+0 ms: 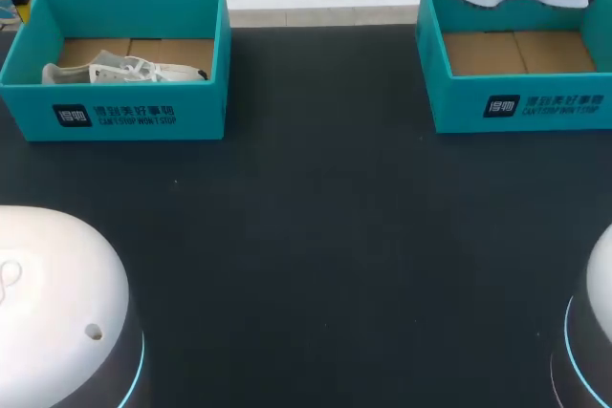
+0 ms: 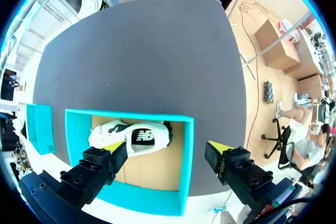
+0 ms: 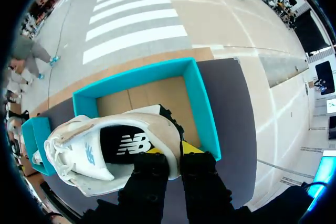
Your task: Take the shoe out of the shoebox, open the shoe tongue, remove and reinsert the insole, then place the shoe into the shoebox
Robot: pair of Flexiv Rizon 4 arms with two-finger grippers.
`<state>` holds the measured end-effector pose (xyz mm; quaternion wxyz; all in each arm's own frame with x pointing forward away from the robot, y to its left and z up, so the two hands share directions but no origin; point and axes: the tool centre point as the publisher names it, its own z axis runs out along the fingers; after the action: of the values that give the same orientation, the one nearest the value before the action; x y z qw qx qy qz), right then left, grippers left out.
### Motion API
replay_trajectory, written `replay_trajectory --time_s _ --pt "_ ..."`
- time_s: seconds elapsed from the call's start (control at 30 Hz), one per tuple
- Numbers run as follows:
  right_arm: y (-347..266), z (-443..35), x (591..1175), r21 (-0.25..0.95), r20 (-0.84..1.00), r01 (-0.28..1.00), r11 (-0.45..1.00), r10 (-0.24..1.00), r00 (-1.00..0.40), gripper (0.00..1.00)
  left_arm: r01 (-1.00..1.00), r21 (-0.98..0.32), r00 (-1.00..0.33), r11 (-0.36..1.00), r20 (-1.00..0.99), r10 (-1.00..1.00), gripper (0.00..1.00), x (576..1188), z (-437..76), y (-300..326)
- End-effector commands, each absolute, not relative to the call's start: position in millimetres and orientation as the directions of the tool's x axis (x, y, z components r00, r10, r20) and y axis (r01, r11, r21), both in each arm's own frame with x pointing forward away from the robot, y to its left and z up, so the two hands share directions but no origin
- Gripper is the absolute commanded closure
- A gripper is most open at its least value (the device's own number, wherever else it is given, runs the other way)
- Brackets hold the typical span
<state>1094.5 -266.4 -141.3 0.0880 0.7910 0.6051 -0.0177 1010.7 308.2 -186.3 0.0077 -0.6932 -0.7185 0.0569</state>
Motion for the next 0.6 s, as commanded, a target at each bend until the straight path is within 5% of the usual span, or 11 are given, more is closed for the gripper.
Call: replay_trajectory --time_s 0.03,0.6 --pt "-240 -119 1053 0.334 -0.118 0.915 -0.225 0.953 0.278 1.00 0.995 -0.092 -0.038 0.032 -0.067 0.997 0.00 1010 -186 308" --pt "-221 -125 1038 0.333 -0.130 0.911 -0.245 0.944 0.302 1.00 0.995 -0.092 -0.038 0.032 -0.067 0.997 0.00 1010 -186 308"
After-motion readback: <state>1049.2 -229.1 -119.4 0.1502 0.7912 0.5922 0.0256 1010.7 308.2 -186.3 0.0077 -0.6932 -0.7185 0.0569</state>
